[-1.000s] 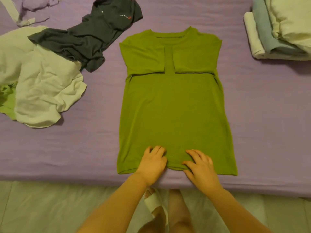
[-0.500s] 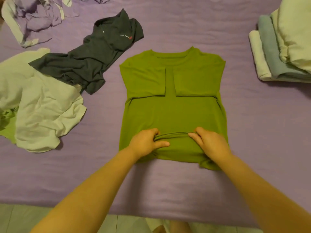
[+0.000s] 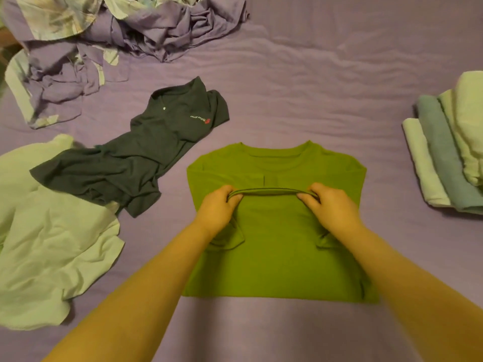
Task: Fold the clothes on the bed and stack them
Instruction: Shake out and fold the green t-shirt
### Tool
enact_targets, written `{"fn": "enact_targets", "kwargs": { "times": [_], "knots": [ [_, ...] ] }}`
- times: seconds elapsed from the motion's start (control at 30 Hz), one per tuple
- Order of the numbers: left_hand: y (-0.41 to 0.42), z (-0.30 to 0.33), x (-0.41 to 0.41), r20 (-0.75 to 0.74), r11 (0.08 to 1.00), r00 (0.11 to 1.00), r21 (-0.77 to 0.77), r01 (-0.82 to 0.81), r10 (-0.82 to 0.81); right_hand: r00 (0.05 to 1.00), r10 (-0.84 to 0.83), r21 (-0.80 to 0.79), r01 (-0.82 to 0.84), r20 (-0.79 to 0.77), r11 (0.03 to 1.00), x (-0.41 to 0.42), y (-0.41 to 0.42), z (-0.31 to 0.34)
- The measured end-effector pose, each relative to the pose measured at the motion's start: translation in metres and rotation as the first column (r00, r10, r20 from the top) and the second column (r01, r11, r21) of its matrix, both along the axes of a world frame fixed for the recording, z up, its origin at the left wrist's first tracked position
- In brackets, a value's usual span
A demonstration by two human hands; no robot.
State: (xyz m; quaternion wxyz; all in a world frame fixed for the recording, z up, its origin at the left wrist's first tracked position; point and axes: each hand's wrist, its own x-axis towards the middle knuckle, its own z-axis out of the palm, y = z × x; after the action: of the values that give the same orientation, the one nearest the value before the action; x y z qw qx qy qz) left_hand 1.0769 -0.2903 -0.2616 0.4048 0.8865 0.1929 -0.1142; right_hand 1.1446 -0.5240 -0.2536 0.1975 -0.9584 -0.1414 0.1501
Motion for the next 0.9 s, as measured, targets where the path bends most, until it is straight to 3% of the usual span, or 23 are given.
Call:
{"fn": "enact_targets", "kwargs": {
  "times": [0.17,0.5,0.63,0.73,0.8,0.9],
  "knots": [
    [0.017,-0.019,0.038,-0.019,1.0,1.0,-0.004,0.012,-0.012,0.993,-0.101,0.019,0.102,-0.052,0.995,0.031,0.014,-0.024],
    [0.054,-0.028,0.115,0.049,0.993,0.993,0.054,0.107,-0.11,0.98,-0.196,0.028,0.195,0.031,0.98,0.105,0.033,-0.028],
    [0.044,-0.042,0.125,-0.027,0.966,0.992,0.225,0.129,-0.126,0.979,-0.203,0.01,0.203,-0.01,0.979,0.12,0.043,-0.05],
    [0.027,-0.041,0.114,0.15,0.828,0.966,0.552,0.096,-0.211,0.985,-0.148,0.014,0.148,0.085,0.989,0.117,0.045,-0.063],
    [0.004,-0.039,0.103,0.346,0.841,0.873,0.527,0.122,-0.343,0.969,-0.096,0.041,0.089,0.226,0.995,0.107,0.044,-0.069],
    [-0.036,-0.049,0.081,0.349,0.833,0.78,0.413,0.37,-0.519,0.935,-0.043,0.098,0.009,0.352,0.995,0.076,0.036,-0.071]
  ]
}}
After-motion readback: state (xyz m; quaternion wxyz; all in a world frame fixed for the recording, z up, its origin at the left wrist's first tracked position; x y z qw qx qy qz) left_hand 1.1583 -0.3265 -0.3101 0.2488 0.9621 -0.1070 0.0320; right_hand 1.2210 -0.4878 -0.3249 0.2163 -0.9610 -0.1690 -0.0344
